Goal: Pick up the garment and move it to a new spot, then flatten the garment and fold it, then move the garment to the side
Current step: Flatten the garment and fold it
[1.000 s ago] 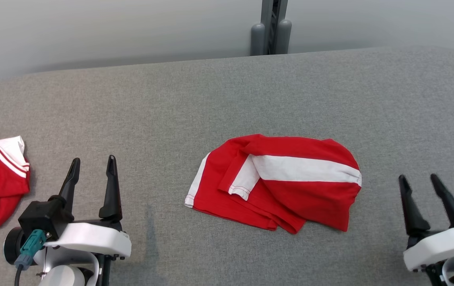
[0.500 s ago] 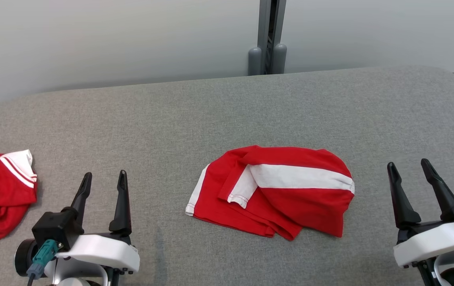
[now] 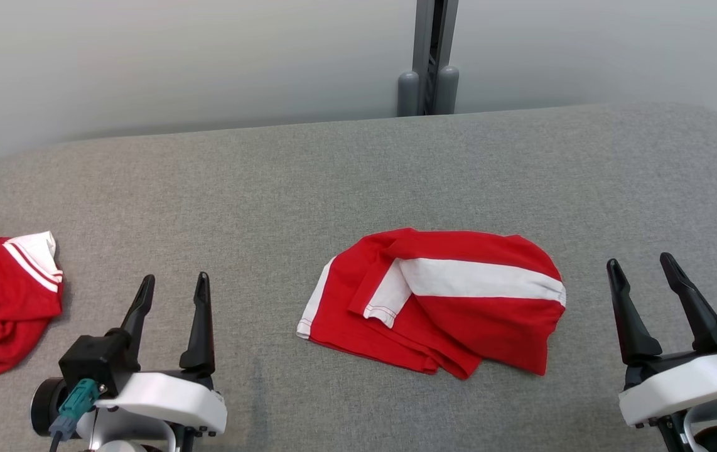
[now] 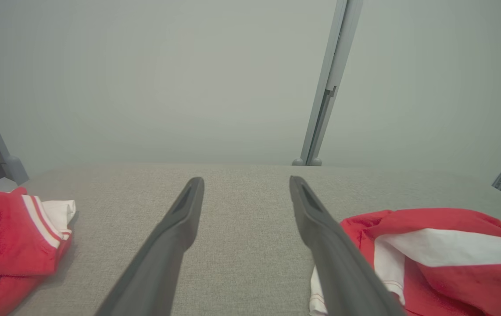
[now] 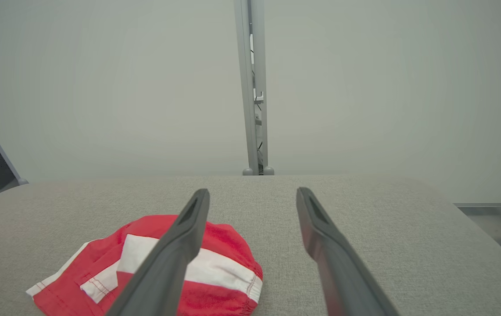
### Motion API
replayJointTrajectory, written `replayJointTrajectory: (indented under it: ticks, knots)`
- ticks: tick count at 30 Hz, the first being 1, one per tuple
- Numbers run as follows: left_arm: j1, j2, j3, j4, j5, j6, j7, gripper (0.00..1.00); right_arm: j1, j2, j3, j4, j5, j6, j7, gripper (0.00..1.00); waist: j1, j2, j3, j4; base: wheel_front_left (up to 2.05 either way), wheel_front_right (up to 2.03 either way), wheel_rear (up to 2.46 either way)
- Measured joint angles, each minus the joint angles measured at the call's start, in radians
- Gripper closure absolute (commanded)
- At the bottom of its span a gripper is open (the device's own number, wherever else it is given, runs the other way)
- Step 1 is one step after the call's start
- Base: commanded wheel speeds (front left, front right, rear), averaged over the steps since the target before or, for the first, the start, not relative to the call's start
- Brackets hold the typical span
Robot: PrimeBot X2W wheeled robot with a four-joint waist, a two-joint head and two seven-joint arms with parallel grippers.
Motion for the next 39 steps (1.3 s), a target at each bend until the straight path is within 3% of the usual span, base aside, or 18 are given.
replayJointTrajectory:
  ticks: [5,16,20,33,34,35,36,39]
  knots:
    - [-0.038,-0.005,-0.026,0.001,0.004,-0.025,0.001,0.00,-0.003,0.000,0.001,-0.006,0.000,0.000,0.003,0.00,0.0000,0.0000,0.013,0.002,0.00,0.00,0.00]
    - [-0.211,-0.108,-0.262,0.128,0.002,-0.196,0.186,0.00,-0.039,0.003,0.038,0.003,0.003,0.000,0.002,0.00,0.0000,0.0000,0.076,-0.033,0.00,0.00,0.00]
    - [-0.245,-0.138,-0.311,0.217,-0.008,-0.233,0.247,0.00,-0.056,0.006,0.055,0.019,0.010,0.000,-0.004,0.00,0.0000,0.0000,0.105,-0.066,0.00,0.00,0.00]
    - [-0.320,-0.142,-0.293,0.445,-0.028,-0.251,0.255,0.00,-0.073,0.011,0.061,0.067,0.022,0.000,-0.035,0.00,0.0000,0.0000,0.167,-0.174,0.00,0.00,0.00]
    - [-0.323,-0.142,-0.291,0.450,-0.029,-0.251,0.254,0.30,-0.074,0.012,0.060,0.069,0.022,0.000,-0.037,0.00,0.0000,0.0000,0.168,-0.177,0.00,0.00,0.00]
    - [-0.328,-0.142,-0.287,0.454,-0.032,-0.251,0.250,0.74,-0.074,0.012,0.059,0.071,0.022,0.000,-0.037,0.00,0.0000,0.0000,0.170,-0.178,0.00,0.00,0.00]
    - [-0.333,-0.141,-0.284,0.459,-0.032,-0.251,0.245,1.00,-0.075,0.012,0.058,0.072,0.022,0.000,-0.039,0.00,0.0000,0.0000,0.171,-0.178,0.00,0.00,0.00]
    - [-0.336,-0.135,-0.279,0.472,-0.036,-0.252,0.238,1.00,-0.077,0.012,0.051,0.077,0.022,0.000,-0.041,0.00,0.0000,0.0000,0.172,-0.177,0.00,0.00,0.00]
